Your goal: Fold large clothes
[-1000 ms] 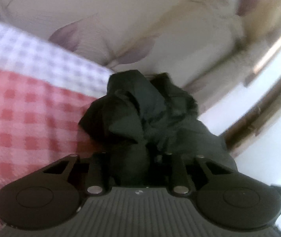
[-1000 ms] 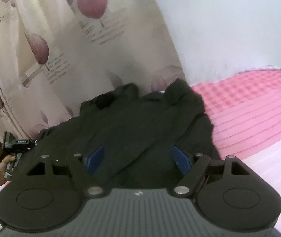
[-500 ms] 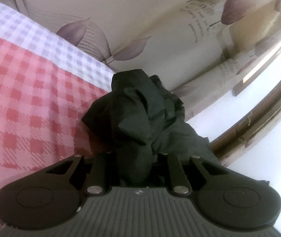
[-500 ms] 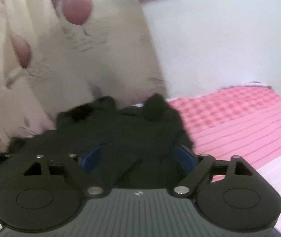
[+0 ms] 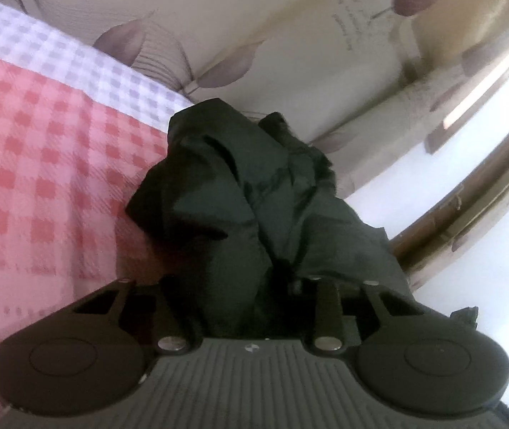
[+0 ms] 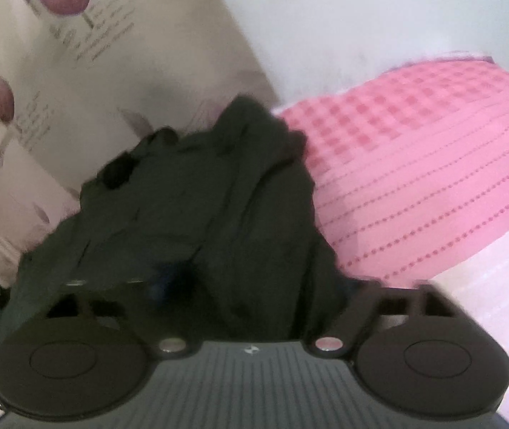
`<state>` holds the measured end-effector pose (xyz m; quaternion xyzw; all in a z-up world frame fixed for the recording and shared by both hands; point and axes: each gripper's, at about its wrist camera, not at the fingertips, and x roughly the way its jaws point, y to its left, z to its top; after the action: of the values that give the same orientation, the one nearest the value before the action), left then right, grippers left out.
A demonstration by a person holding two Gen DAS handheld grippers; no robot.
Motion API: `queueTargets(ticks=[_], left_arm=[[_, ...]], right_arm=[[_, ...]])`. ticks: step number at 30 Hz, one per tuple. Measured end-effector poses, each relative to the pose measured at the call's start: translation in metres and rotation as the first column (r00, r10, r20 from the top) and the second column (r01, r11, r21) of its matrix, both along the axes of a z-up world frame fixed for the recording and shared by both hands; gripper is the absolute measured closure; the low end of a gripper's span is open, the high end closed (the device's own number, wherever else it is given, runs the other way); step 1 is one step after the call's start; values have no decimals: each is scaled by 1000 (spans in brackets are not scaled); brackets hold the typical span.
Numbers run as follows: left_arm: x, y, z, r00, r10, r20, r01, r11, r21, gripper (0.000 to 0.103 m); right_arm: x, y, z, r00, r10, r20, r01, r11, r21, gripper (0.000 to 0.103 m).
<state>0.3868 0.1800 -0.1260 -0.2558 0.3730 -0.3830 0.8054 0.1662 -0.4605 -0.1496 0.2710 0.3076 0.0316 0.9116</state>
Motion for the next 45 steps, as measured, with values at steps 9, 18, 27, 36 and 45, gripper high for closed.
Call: queueTargets(ticks=[9,18,27,36,45], left_arm=[[-71,40,-4,997,40,-68,-46,996,-78,73],[-70,36,3,1000,29,-13,-28,999,26,44],[-78,30,11,998,65,-27,-64,997,40,73],[-109,-2,116,989,130,-69,-122,986,114,82],[-131,-147,235,997,52,-59,-36,969,245,83]], right_arm=[[-90,14,4,998,44,-49,-36,988,150,62],[-115,61,106,963,24,270,24,985,-171,55],[-54,234,88,870,466,163,-345,809,-475,93],[-5,266,26,903,430,-13,-364,747,-556,98],[8,229,10,929,368,40,-348,905,-245,99]])
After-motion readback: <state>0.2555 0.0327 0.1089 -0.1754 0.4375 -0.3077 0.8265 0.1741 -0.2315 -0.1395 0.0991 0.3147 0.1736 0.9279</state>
